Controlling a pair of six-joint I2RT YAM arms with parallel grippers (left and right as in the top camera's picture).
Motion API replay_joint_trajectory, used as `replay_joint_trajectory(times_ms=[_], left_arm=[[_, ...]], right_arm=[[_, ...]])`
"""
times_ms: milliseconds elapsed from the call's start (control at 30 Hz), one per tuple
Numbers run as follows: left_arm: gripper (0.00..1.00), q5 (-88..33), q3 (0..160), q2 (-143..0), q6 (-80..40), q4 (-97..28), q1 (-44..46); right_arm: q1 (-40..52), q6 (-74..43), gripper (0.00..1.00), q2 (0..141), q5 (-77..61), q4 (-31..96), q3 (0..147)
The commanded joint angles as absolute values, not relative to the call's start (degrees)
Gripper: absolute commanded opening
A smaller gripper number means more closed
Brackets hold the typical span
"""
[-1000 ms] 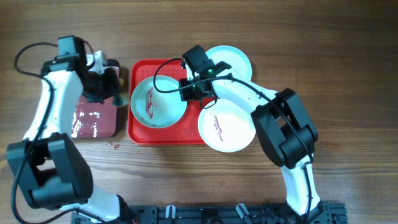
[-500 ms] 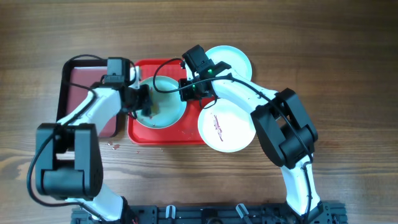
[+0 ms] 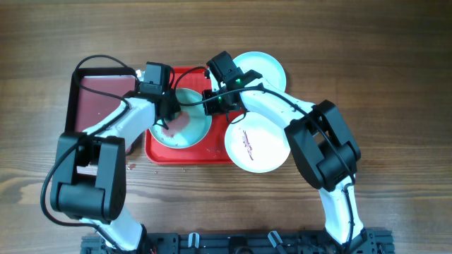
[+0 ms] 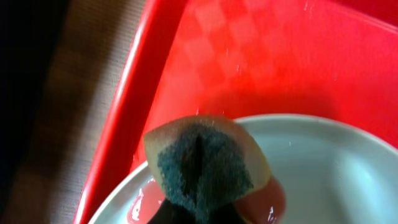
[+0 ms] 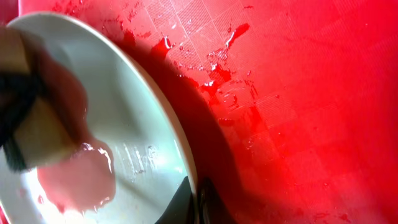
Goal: Clean dirty plates on tray and stack at the side
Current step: 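Scrub the light-blue plate with the sponge while right gripper holds it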
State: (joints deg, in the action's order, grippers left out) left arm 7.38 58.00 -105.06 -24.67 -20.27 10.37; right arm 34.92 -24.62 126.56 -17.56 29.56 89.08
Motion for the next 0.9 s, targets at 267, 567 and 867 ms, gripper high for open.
replay_joint_trajectory(times_ms=[267, 567, 867], left_arm=[[0.04, -21.8, 56.1, -106.7, -11.0, -25.4, 9.8], [0.04, 6.0, 56.3, -106.7, -40.0, -31.4, 9.8], [0.04, -14.3, 57.0, -106.7, -40.3, -33.6, 9.9]], right_arm=[[34.4, -24.0, 0.04, 128.4, -20.7, 29.8, 89.0], [34.4, -24.0, 0.04, 128.4, -20.6, 29.6, 89.0], [34.4, -24.1, 0.04, 128.4, -20.6, 29.4, 89.0]])
